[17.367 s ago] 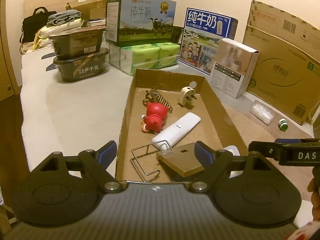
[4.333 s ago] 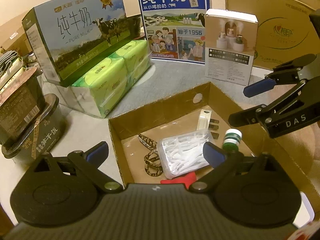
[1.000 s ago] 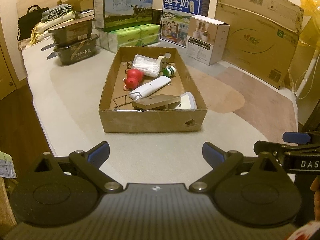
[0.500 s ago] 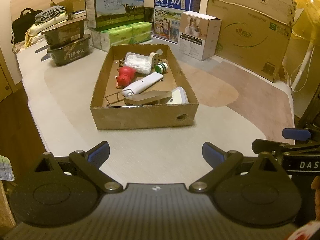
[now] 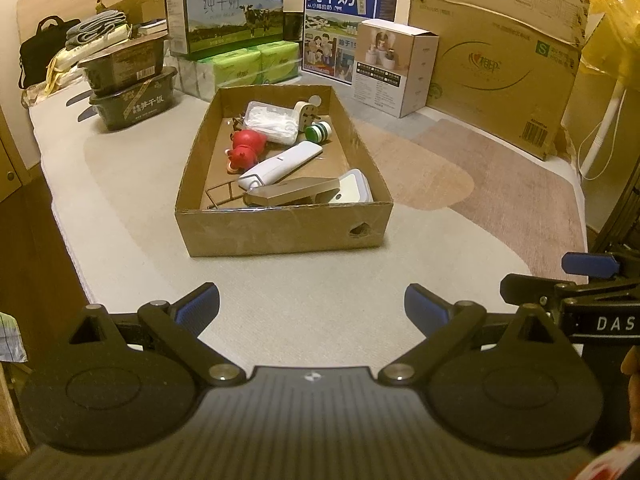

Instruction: Organize rigid objects

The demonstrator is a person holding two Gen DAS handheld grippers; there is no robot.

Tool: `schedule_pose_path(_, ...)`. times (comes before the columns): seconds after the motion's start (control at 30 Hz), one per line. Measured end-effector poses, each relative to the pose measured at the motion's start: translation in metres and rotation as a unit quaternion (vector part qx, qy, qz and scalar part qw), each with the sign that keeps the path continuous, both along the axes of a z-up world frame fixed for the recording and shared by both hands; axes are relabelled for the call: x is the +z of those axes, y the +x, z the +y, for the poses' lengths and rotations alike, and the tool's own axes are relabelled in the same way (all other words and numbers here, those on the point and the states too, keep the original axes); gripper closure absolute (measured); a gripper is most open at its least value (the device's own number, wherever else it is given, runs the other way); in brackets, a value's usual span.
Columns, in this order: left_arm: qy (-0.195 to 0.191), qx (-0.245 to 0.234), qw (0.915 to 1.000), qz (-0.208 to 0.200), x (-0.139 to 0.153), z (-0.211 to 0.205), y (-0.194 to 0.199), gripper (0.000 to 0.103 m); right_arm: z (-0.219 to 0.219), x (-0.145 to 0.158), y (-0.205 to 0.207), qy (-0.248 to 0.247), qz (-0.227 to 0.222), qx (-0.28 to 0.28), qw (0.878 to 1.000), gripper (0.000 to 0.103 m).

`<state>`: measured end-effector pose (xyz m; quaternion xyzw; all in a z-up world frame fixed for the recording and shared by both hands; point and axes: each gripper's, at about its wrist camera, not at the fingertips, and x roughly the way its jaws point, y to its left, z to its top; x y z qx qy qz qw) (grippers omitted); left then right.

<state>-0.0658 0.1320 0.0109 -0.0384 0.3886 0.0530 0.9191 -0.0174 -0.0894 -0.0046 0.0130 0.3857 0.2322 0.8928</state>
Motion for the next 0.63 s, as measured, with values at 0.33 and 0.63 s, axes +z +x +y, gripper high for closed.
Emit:
schedule_pose_path(0.33, -0.001, -0.001, 1.0, 0.001, -0.0032, -0.0009, 0.0008, 0.004, -0.001, -0.0024, 0.0007, 0.001, 0.004, -0.004, 1.0, 0.009)
schedule_pose_path(0.63, -0.009, -0.004, 0.9999, 0.003, -0.0064, -0.001, 0.0013, 0.004, -0.0013, -0.0042, 0.0007, 0.003, 0.007, -0.007, 1.0, 0.009)
